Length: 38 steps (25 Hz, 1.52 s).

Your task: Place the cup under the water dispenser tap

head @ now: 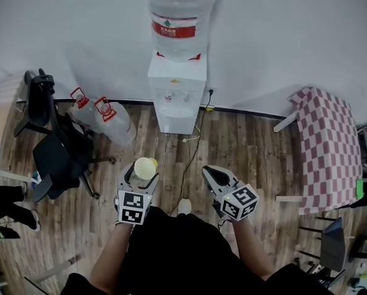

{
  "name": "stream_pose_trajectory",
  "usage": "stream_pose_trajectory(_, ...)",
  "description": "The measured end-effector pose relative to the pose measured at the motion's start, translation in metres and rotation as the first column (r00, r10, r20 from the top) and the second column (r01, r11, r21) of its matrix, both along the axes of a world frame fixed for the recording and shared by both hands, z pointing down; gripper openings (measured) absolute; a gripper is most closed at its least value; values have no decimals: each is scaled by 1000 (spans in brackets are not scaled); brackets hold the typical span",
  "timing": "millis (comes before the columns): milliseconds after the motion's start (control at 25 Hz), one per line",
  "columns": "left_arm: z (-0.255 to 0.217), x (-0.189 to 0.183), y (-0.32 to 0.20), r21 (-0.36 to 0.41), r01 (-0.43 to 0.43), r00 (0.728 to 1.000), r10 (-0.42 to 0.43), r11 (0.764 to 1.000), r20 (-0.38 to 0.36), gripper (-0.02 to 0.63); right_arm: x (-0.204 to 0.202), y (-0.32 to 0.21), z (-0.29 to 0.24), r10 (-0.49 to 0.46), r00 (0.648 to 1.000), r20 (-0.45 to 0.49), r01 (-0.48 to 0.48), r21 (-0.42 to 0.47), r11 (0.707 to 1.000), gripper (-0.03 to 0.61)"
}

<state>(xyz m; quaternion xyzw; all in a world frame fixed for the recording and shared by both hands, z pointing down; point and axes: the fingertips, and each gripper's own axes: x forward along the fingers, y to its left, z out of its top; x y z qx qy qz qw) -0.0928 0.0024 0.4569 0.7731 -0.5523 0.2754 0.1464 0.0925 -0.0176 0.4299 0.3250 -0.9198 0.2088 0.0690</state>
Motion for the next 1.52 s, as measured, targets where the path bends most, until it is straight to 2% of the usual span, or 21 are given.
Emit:
stream_pose_trajectory(360, 16, 19, -23, -43, 11, 1000, -11, 999, 6, 365, 15, -22, 17, -21, 1000, 5, 22, -49, 999, 21)
stream_pose_trajectory(720, 42, 16, -63, -98, -15, 1000, 15, 995, -4, 365, -7, -53, 35, -16, 1000, -8, 15, -85, 996, 21)
stream_pose_trajectory(1160, 121, 4, -175, -188, -92, 995, 86, 978, -42, 365, -48, -141, 74, 57, 989, -136, -66, -63, 996, 21)
stream_pose_trajectory(1520, 216, -6, -260, -263, -174, 985, 169, 949, -42, 365, -83, -199, 142, 121, 975, -187, -147, -130, 981, 21)
